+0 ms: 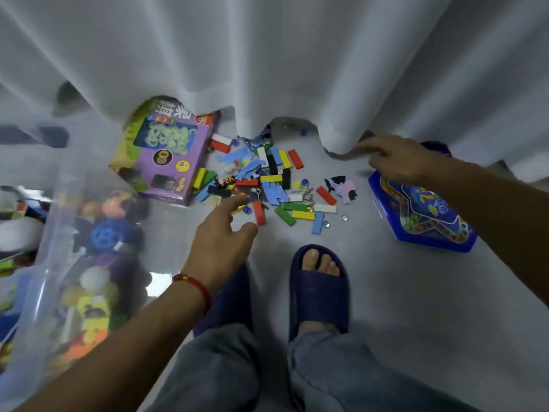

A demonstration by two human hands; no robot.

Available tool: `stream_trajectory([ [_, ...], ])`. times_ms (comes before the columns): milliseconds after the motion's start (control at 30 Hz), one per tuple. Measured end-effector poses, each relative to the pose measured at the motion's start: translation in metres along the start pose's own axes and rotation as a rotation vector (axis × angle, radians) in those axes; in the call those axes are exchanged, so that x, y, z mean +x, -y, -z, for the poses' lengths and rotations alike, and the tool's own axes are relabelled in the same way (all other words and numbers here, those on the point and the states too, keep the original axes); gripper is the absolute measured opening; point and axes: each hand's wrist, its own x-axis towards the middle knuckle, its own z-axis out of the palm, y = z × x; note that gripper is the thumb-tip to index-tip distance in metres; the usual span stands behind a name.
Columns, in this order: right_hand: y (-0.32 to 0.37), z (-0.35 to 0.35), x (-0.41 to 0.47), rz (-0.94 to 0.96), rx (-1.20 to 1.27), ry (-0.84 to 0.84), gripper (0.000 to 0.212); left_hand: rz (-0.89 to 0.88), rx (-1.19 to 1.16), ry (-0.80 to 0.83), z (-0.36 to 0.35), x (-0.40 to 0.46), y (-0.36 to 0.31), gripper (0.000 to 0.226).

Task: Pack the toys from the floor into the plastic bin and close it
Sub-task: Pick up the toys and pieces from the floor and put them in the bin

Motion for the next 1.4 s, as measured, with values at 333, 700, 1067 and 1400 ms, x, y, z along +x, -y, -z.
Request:
stream_trajectory([
  [333, -0.012, -0.006, 0.09, 0.144, 0.073, -0.197, 0.068, -0.555, 0.777, 0.061, -0.002, 0.161, -0.022, 0.07],
  [700, -0.034, -0.074, 0.131, 0.103, 0.086, -0.225, 0.077, -0.413, 0.856, -0.118, -0.005, 0.264, -0.032, 0.069],
  [1067, 0.034, -0.109, 0.156, 0.079, -0.062, -0.211, 0.051, -0.376, 0.922, 0.02, -0.035, 0.298, 0.006, 0.071],
  [1400, 0.085, -0.125, 0.179, 0.095, -0.303, -0.27, 0.048, -0.454, 0.648, -0.009, -0.05, 0.288, 0.019, 0.048],
])
